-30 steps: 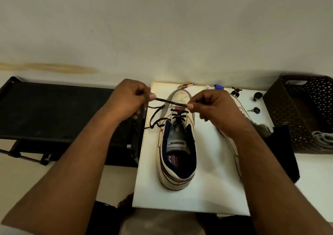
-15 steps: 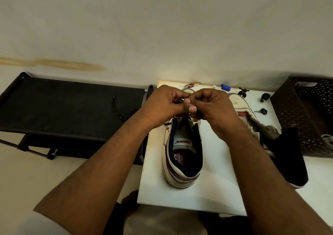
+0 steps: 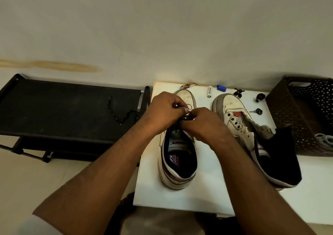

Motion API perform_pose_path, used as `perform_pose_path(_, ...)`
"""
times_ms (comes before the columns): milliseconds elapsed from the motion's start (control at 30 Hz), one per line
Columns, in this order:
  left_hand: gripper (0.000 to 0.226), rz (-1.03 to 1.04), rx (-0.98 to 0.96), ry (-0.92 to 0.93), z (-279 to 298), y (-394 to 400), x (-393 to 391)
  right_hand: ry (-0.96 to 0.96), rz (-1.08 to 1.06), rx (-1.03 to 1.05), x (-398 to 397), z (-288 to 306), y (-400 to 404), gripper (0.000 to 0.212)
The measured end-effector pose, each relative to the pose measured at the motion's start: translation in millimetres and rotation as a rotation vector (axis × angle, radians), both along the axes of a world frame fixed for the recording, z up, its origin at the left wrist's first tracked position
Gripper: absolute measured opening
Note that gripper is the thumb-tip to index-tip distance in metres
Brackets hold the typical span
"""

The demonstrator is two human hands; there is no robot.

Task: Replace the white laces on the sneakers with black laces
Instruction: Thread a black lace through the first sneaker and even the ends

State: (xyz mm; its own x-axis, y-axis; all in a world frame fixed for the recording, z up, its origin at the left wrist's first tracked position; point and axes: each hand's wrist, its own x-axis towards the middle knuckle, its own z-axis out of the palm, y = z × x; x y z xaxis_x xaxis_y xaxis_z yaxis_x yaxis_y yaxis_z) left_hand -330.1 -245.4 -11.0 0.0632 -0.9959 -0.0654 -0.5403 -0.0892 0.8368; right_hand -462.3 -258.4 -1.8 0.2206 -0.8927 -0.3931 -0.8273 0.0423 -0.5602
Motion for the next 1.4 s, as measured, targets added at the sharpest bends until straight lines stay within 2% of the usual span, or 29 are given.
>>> perform_pose_path(100,0.005,0.003,0.042,-0.05,0,1,4,0.008,-0.091,0.034,0,-9,-10,0.024)
perform_pose_path(200,0.003,0.027,0.085,-0.083,0,3,7,-0.184,-0.223,0.177,-8,-9,-17,0.007)
perform_pose_path(267,0.007,0.067,0.119,-0.089,0,4,6,-0.321,-0.308,0.295,-16,-5,-17,0.006)
perform_pose_path(367,0.021,0.102,0.192,-0.064,-2,6,-1,-0.409,-0.344,0.371,-22,-5,-16,0.005)
perform_pose_path(500,0.009,0.149,0.223,-0.02,-3,6,-15,-0.423,-0.347,0.376,-23,-7,-19,0.004)
perform_pose_path(667,0.017,0.141,0.213,-0.002,3,5,-17,-0.433,-0.362,0.374,-26,-4,-21,0.003)
perform_pose_path(933,0.013,0.082,0.253,-0.053,8,4,-26,-0.419,-0.373,0.356,-25,-4,-21,0.013)
perform_pose_path(967,0.01,0.066,0.259,-0.072,10,4,-25,-0.42,-0.368,0.355,-24,-3,-20,0.013)
perform_pose_path(1200,0.021,-0.015,0.401,-0.268,16,-5,-19,-0.407,-0.369,0.358,-21,0,-18,0.004)
perform_pose_path(1333,0.007,0.05,0.228,-0.237,12,6,-19,-0.397,-0.366,0.359,-22,-1,-19,0.008)
perform_pose_path(1400,0.011,0.042,0.264,-0.225,14,5,-21,-0.4,-0.365,0.36,-22,-2,-20,0.009)
